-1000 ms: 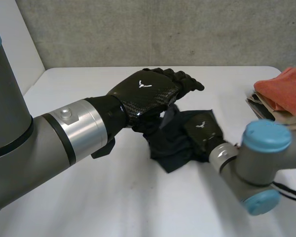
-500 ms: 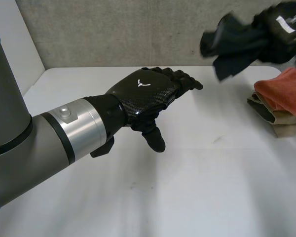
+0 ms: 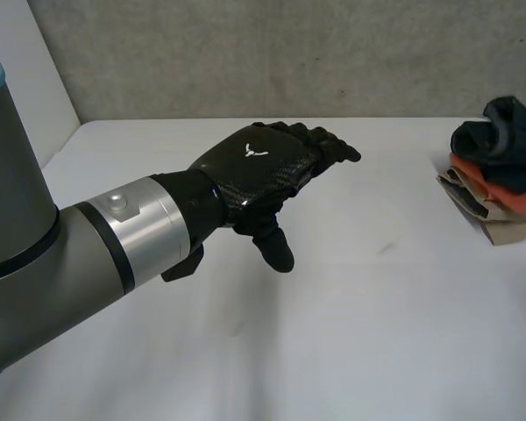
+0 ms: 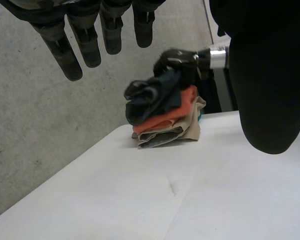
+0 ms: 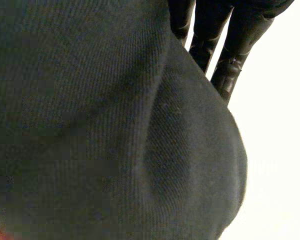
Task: Fold the laundry.
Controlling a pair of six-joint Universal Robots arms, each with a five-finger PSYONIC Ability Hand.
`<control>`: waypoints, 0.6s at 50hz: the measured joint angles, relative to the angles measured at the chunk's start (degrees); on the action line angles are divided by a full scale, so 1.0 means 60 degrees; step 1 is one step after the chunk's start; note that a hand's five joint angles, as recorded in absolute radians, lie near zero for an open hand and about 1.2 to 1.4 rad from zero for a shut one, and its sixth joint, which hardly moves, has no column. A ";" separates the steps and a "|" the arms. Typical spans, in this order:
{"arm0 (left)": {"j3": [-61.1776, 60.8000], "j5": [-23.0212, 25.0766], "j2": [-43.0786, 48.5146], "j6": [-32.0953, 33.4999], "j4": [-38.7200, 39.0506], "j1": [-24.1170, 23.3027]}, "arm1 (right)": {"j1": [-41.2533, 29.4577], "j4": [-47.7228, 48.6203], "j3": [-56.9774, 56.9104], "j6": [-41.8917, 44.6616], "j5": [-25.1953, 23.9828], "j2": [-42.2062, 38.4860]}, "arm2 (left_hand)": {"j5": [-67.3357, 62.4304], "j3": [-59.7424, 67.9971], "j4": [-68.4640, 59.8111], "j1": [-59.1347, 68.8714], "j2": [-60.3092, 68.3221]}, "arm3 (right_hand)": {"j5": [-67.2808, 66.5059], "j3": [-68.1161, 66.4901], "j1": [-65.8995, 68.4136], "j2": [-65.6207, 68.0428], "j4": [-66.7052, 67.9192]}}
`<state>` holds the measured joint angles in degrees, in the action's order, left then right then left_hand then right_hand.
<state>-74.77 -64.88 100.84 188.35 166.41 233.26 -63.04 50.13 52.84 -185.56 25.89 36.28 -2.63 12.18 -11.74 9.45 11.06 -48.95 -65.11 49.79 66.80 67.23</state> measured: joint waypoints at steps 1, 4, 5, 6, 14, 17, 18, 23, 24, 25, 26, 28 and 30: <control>-0.0003 0.0000 0.0002 0.0000 0.0001 -0.0001 | 0.0071 -0.0007 0.0037 0.0052 -0.0106 -0.0120 | 0.0000 0.0000 0.0000 0.0000 0.0000 | -0.0180 0.0000 0.0000 0.0000 -0.0001; -0.0014 -0.0002 0.0016 0.0000 0.0004 -0.0011 | 0.0235 -0.0017 0.0154 0.0181 -0.0345 -0.0379 | 0.0000 0.0000 0.0000 0.0000 0.0000 | -0.0367 0.0000 0.0000 0.0000 0.0005; -0.0014 -0.0002 0.0016 0.0000 0.0004 -0.0011 | 0.0235 -0.0017 0.0154 0.0181 -0.0345 -0.0379 | 0.0000 0.0000 0.0000 0.0000 0.0000 | -0.0367 0.0000 0.0000 0.0000 0.0005; -0.0018 -0.0007 0.0034 0.0000 0.0008 -0.0031 | 0.0371 0.0057 0.0343 0.0262 -0.0488 -0.0523 | -0.0001 0.0000 0.0000 0.0001 0.0001 | -0.0695 -0.0045 0.0000 0.0000 0.0079; -0.0028 -0.0017 0.0079 -0.0009 0.0059 -0.0080 | 0.0554 0.0601 0.0805 0.0174 -0.0467 -0.0461 | 0.0000 0.0000 0.0000 0.0000 0.0000 | 0.0462 0.1660 -0.0745 -0.1861 -0.1697; -0.0030 -0.0017 0.0080 -0.0028 0.0085 -0.0087 | 0.0584 0.0498 0.0965 0.0096 -0.0265 -0.0302 | -0.0001 0.0000 0.0000 0.0000 0.0000 | 0.3417 0.4633 -0.3581 -0.5334 -0.5208; -0.0031 -0.0018 0.0078 -0.0042 0.0091 -0.0087 | 0.0593 0.0396 0.1023 0.0080 -0.0144 -0.0218 | -0.0001 0.0000 0.0000 0.0000 0.0000 | 0.3417 0.4633 -0.3581 -0.5334 -0.5208; -0.0032 0.0004 0.0036 -0.0214 0.0120 -0.0088 | 0.0774 -0.0705 0.1490 0.0059 0.0968 0.0625 | -0.0001 0.0000 0.0000 0.0000 0.0000 | 0.7171 0.8752 -0.6321 -0.8988 -0.8923; -0.0033 0.0012 0.0023 -0.0266 0.0127 -0.0088 | 0.0850 -0.1023 0.1621 0.0079 0.1277 0.0867 | -0.0001 0.0000 0.0000 0.0000 0.0000 | 0.7472 0.8761 -0.6321 -0.8988 -0.8923; -0.0033 0.0017 0.0013 -0.0301 0.0135 -0.0089 | 0.0902 -0.1217 0.1712 0.0114 0.1441 0.1016 | -0.0001 0.0000 0.0000 0.0000 0.0000 | 0.7489 0.8761 -0.6321 -0.8988 -0.8923; -0.0033 0.0024 0.0001 -0.0347 0.0150 -0.0091 | 0.1043 -0.1635 0.1938 0.0250 0.1747 0.1375 | -0.0001 0.0000 0.0000 0.0000 0.0000 | 0.7525 0.8761 -0.6321 -0.8988 -0.8923; -0.0033 0.0029 -0.0010 -0.0385 0.0165 -0.0093 | 0.1184 -0.1979 0.2171 0.0425 0.1933 0.1674 | -0.0001 0.0000 0.0000 0.0000 -0.0001 | 0.7542 0.8762 -0.6321 -0.8988 -0.8923; -0.0033 0.0032 -0.0025 -0.0417 0.0181 -0.0097 | 0.1456 -0.2449 0.2580 0.0804 0.2102 0.2131 | -0.0001 0.0000 0.0000 0.0000 0.0000 | 0.7543 0.8761 -0.6321 -0.8988 -0.8923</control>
<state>-74.97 -64.69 100.70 185.85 167.49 232.68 -54.30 35.43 68.32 -180.74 38.50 49.06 -2.64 12.18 -11.74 9.45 11.06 -3.69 -12.54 11.86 12.88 13.69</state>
